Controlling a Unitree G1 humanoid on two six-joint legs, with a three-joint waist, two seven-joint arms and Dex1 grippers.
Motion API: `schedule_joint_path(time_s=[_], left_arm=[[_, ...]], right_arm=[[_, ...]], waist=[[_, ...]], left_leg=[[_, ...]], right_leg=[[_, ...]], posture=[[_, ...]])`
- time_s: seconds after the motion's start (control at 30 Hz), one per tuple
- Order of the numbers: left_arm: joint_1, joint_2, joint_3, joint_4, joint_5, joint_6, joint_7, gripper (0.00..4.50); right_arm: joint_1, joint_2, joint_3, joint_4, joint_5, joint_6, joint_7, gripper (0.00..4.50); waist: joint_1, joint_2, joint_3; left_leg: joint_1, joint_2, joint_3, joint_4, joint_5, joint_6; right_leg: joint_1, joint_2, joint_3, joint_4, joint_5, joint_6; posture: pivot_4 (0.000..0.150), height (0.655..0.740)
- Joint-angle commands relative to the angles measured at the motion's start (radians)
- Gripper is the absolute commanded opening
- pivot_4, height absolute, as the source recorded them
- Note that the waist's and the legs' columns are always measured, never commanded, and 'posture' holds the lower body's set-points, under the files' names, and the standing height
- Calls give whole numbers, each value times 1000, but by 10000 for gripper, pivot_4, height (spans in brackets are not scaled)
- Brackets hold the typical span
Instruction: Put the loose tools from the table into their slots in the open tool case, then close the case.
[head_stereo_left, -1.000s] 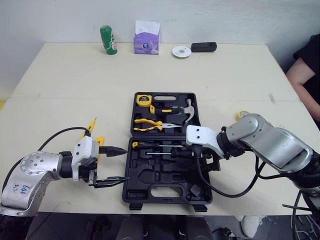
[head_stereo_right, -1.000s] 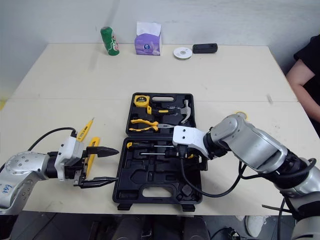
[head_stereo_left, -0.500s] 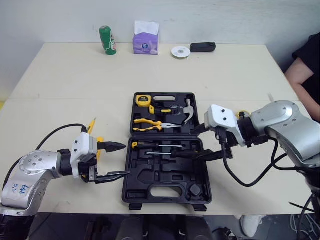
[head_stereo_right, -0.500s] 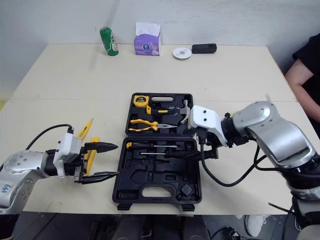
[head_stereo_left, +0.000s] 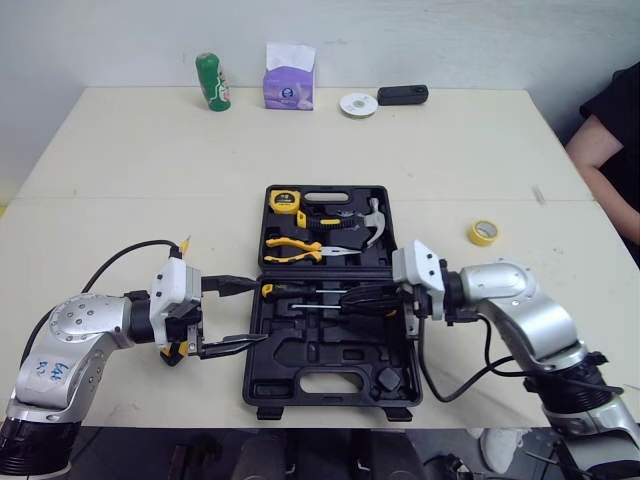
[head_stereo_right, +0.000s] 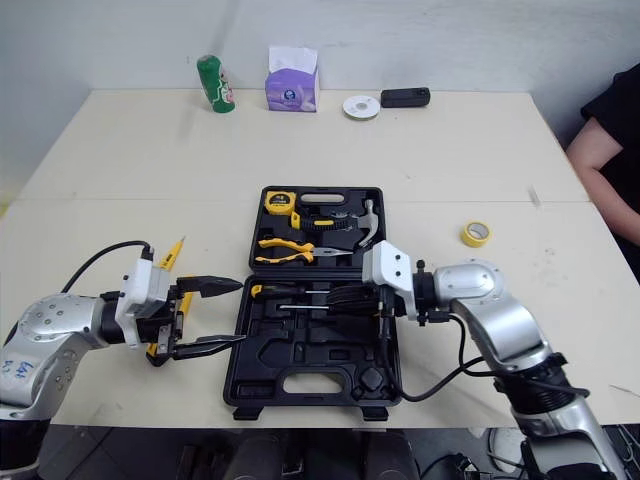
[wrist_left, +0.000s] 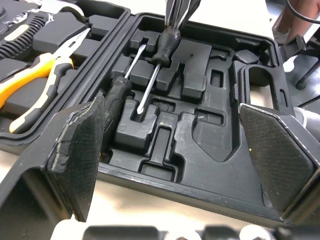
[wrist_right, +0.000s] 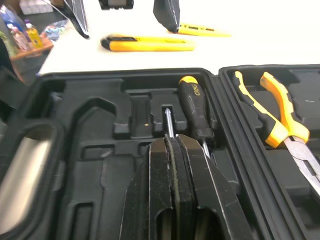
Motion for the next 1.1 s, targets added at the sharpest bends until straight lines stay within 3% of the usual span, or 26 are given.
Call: schedule_joint_path(time_s=[0.03,0.93,1.1], left_arm=[[-19,-3,1,14,14,-28,0,45000],[41,10,5,-23,26,-41,4,45000],[46,18,14,-22,26,-40,0,45000]], right_arm=[[-13,10,37,21,-60,-81,12,757],[40,81,40,282,-88,-78,-4,757],[41,58,94,306,-165,-64,-17,757]], waist=[[0,0,0],[0,-5,-3],[-1,-7,-6]], left_leg=[[0,0,0,0,0,0],[4,0,0,1,0,0],[18,1,-1,-3,-2,-2]], right_leg=[[0,0,0,0,0,0],[2,-1,1,3,0,0],[17,-2,1,-5,0,-1]], posture=[[1500,7400],[1500,7400],[1500,7400]])
